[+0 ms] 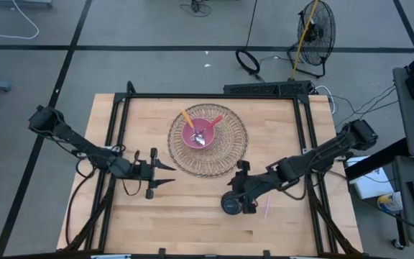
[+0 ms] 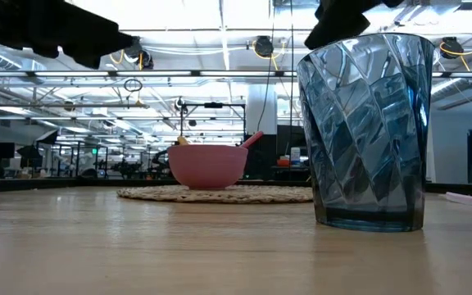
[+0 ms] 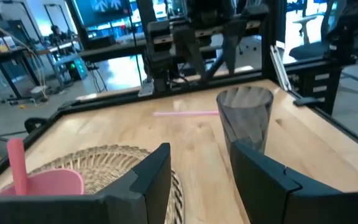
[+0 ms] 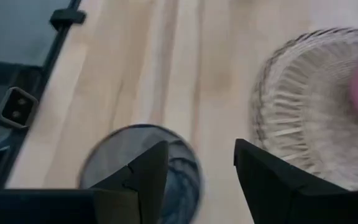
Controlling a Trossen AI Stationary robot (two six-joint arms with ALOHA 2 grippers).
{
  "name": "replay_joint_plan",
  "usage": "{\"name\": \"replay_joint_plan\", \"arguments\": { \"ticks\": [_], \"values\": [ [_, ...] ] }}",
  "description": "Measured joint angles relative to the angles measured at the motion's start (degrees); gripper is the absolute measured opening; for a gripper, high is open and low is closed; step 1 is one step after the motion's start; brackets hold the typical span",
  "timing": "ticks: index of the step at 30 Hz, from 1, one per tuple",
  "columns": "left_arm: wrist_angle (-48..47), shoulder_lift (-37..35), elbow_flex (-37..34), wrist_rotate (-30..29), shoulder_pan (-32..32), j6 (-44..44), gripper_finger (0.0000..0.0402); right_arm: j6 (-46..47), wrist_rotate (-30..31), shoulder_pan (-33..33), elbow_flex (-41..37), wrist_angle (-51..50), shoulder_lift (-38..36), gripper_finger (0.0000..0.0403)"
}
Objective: Pick & Place Utensil
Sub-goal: Put the blue cup on the woven mat to the right of the pink bowl
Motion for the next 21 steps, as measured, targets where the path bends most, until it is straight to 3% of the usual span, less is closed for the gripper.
{"name": "replay_joint_plan", "arguments": {
  "ticks": [5, 21],
  "values": [
    [0.7, 2.3, 0.0, 0.1, 0.0, -0.3, 0.017, 0.7, -3.3, 0.0, 4.0, -4.3, 3.8, 0.0176],
    [0.9, 7.9, 0.0, 6.7, 0.0, 0.4, 0.017, 0.8, -3.3, -0.7, 4.4, -6.1, 3.5, 0.0176]
  ]
}}
